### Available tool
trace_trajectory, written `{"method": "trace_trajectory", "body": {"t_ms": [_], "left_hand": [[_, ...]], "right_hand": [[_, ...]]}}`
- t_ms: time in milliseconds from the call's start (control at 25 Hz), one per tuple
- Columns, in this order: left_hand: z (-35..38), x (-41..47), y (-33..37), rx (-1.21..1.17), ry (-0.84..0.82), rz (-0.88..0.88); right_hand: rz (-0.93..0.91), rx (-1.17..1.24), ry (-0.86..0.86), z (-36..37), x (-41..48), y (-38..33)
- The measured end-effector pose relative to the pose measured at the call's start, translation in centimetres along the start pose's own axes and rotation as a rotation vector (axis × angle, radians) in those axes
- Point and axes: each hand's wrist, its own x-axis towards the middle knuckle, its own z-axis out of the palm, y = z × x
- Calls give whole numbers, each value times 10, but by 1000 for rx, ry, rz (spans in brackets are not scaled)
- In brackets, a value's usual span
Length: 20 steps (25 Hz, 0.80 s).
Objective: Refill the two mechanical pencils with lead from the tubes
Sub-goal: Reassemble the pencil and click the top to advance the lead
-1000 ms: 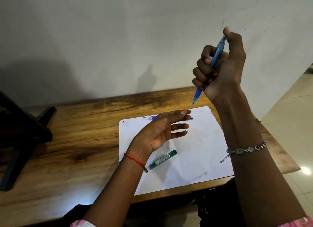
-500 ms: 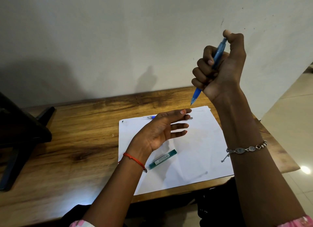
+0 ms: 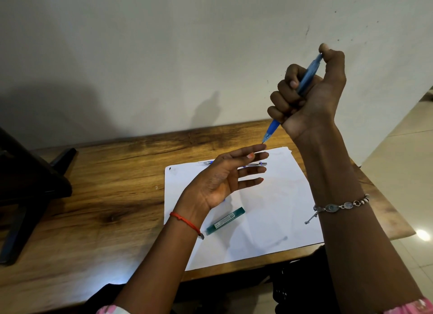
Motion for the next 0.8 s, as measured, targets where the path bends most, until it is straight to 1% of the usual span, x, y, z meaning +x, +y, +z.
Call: {"method": "trace_trajectory", "body": {"t_ms": [360,520,800], "left_hand": [[-2,-2,3,-40,8,53],[-6,-3,7,-45,59,89],[-15,-4,14,-145,140,47]], "right_hand": [[-20,70,-40,-7,6,6],[17,170,-44,-13,12,16],[93,388,-78,-26,18,39]]}}
